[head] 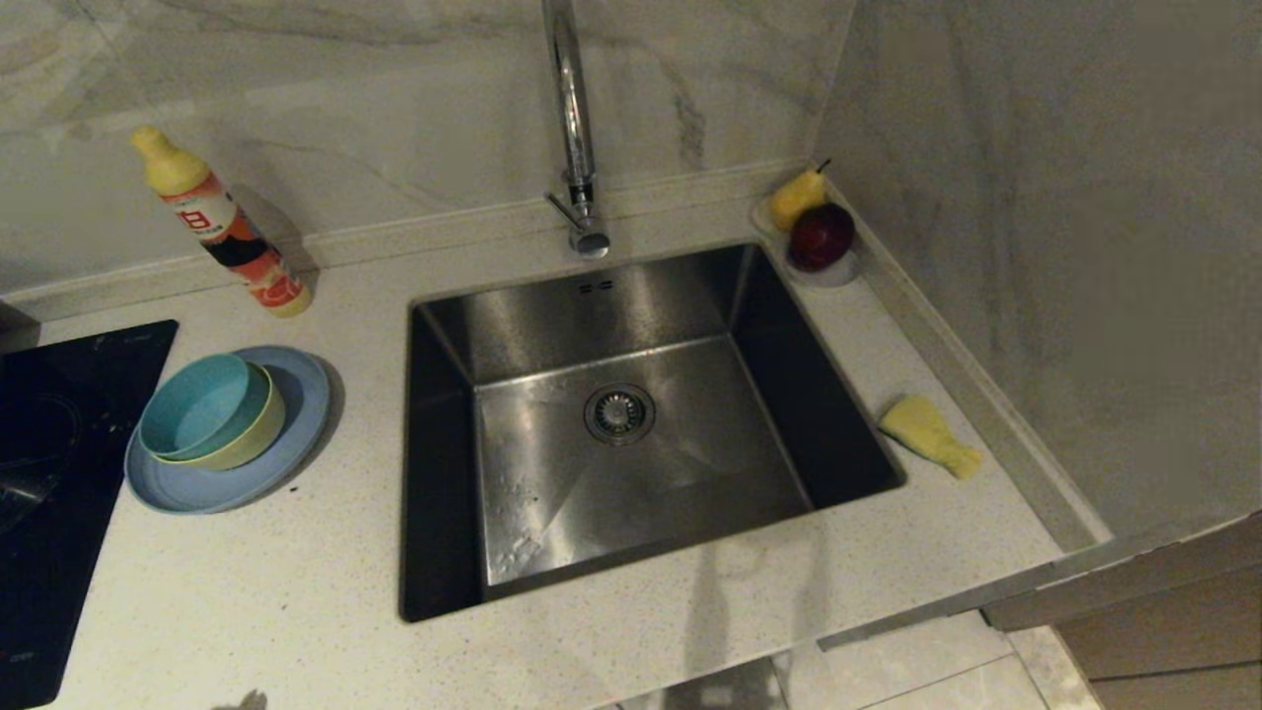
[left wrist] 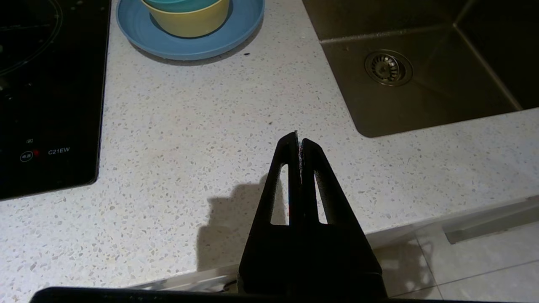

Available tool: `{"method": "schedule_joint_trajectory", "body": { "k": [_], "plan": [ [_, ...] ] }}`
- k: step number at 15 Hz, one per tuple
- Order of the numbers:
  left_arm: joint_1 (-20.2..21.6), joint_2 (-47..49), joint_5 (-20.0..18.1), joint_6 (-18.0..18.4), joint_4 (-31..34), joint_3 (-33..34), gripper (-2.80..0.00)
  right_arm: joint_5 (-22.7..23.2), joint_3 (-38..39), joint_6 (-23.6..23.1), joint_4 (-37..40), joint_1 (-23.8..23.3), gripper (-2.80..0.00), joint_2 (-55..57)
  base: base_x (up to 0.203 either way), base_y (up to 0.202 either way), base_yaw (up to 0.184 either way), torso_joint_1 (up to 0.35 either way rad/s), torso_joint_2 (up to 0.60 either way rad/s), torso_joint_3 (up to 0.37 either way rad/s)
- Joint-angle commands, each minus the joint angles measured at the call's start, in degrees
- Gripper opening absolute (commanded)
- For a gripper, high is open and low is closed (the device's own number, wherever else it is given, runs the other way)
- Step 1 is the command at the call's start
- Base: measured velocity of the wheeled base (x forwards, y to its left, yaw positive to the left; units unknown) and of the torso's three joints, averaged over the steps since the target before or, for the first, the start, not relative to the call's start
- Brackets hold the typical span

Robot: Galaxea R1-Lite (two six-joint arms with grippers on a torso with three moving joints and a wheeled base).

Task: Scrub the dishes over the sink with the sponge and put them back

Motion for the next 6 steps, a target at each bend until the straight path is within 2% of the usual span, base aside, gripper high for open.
{"method": "schedule_joint_trajectory", "body": {
  "k": [1, 6],
  "plan": [
    [0.0, 0.1, 0.0, -0.1, 0.0, 1.3, -2.80, -0.7, 0.0, 2.8, -0.1, 0.0, -2.80, 0.1, 0.000, 0.000, 0.000, 0.000, 0.00, 0.000],
    [0.0, 0.1, 0.0, -0.1, -0.1, 1.3, -2.80, -1.1, 0.0, 2.7, -0.2, 0.0, -2.80, 0.1, 0.000, 0.000, 0.000, 0.000, 0.00, 0.000]
  ]
}}
